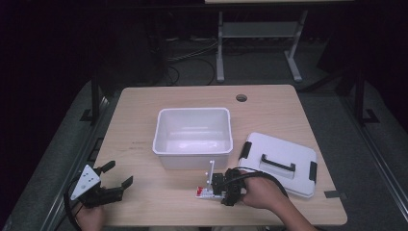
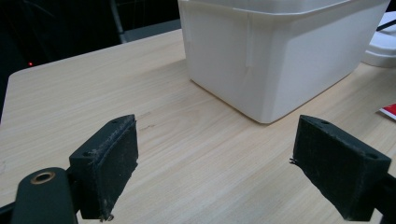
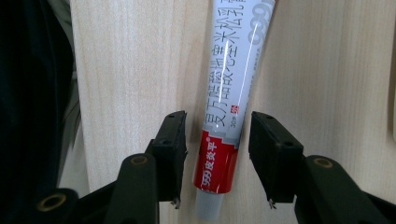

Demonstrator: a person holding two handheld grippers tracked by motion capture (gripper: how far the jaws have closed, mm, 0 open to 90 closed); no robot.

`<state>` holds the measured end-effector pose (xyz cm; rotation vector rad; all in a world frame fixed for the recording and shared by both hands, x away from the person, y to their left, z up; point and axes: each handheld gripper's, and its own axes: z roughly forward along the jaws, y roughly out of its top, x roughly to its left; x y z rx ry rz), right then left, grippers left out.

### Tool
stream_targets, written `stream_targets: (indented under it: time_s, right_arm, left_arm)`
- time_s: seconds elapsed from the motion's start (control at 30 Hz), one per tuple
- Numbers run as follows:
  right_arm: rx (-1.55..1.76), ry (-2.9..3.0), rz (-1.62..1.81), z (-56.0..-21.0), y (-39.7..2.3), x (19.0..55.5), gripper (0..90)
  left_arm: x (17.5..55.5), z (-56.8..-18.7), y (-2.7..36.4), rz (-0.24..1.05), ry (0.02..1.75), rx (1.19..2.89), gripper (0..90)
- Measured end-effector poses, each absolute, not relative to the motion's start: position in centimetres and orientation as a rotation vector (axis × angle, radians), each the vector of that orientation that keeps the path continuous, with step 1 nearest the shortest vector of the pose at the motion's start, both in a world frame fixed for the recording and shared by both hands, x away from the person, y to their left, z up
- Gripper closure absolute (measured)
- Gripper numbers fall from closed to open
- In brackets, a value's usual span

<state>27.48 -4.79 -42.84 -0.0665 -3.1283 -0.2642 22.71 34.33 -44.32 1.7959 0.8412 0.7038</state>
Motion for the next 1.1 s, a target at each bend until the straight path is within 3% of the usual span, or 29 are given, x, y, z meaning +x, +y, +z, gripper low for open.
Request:
stream_targets:
  time_s: [1.1]
  right_arm:
    - [-0.041, -3.145, -0.229, -43.27, -4.13, 27.62, 68.5]
  left_arm:
    - [22.67, -44.3, 34.48, 0.703, 0.846, 1.785, 13.5]
